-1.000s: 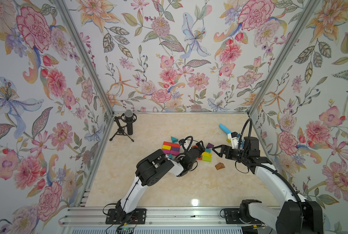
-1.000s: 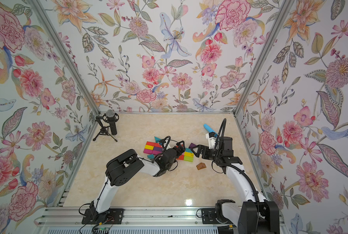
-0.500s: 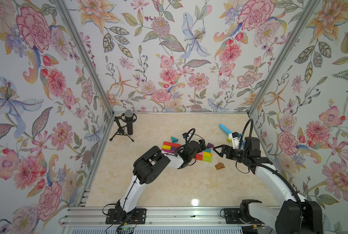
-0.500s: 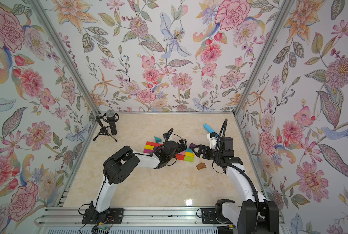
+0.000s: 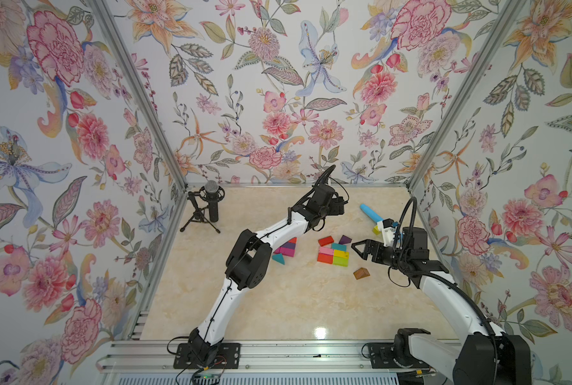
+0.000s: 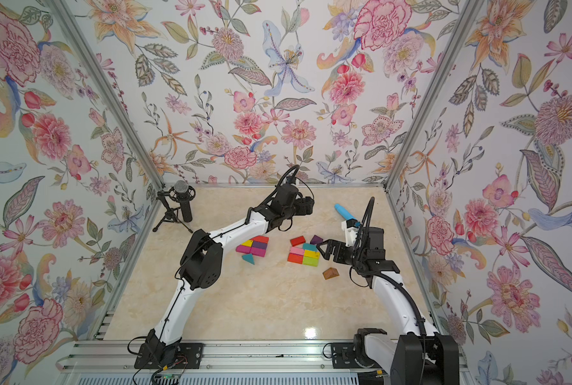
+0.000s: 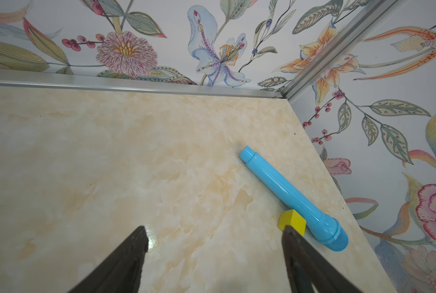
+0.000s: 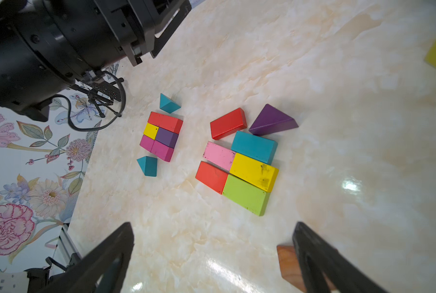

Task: Assemble a piece of candy with building blocks
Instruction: Assemble the building blocks at the center of the board, then assemble the building block at the center of the board.

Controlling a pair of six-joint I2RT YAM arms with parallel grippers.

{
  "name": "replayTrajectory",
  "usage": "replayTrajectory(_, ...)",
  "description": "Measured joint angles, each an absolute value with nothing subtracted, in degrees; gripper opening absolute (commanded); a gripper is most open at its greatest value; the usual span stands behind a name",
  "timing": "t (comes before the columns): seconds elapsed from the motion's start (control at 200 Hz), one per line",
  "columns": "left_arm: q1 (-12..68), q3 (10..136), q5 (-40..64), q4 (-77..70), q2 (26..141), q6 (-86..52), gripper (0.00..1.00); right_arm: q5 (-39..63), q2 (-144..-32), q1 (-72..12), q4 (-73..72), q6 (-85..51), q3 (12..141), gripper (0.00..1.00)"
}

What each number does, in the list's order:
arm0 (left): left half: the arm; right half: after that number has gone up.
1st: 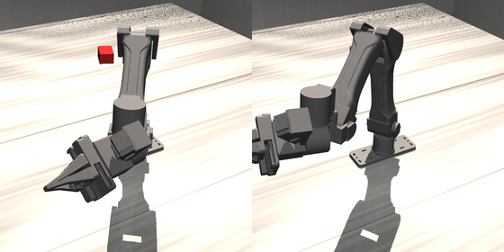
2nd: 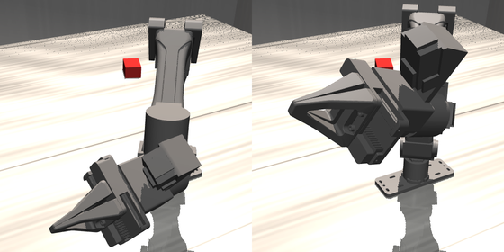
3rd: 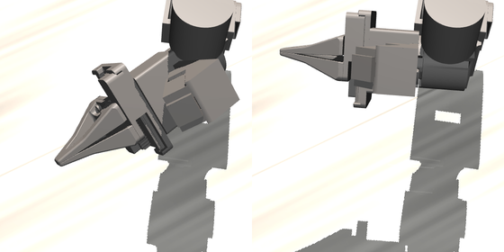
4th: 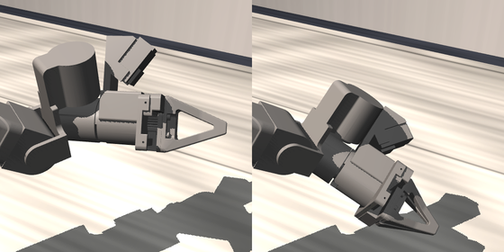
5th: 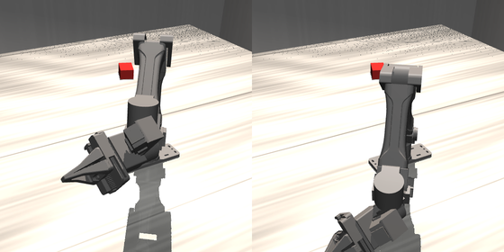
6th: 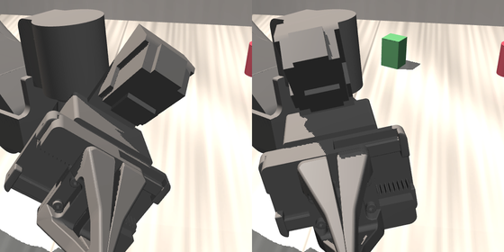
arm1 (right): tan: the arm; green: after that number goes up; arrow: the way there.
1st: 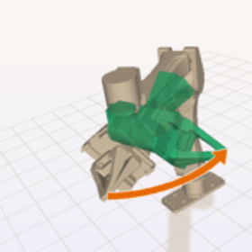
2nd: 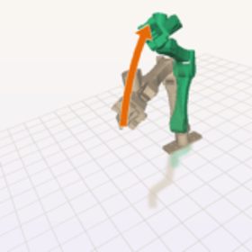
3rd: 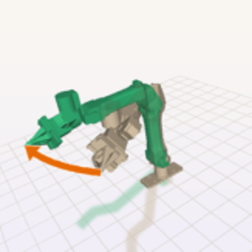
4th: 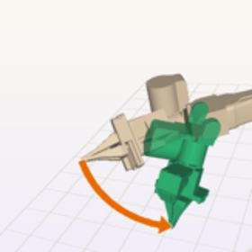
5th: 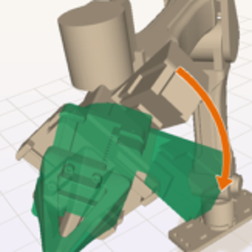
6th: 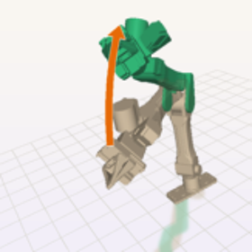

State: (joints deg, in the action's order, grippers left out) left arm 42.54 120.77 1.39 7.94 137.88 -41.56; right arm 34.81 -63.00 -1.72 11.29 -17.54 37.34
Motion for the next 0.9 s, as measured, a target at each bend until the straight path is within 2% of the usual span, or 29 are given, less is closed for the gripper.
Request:
replayTrajectory(0.26,42.8,124.7,1.3,19.3,144.6,-36.9,0.82,33.6,-62.6,-1.7,11.6,-17.5,36.7,1.00)
replayTrajectory(0.54,43.6,124.7,-0.7,23.9,146.1,-33.8,0.83,33.6,-62.6,-1.7,12.2,-17.5,36.5,1.00)
replayTrajectory(0.681,44.9,124.8,-2.2,25.0,146.1,-32.5,0.79,33.6,-62.6,-1.7,12.6,-17.5,35.8,1.00)
replayTrajectory(0.901,46.1,124.8,-3.9,26.0,146.1,-31.0,0.66,33.5,-62.5,-1.7,12.8,-17.3,35.7,1.00)
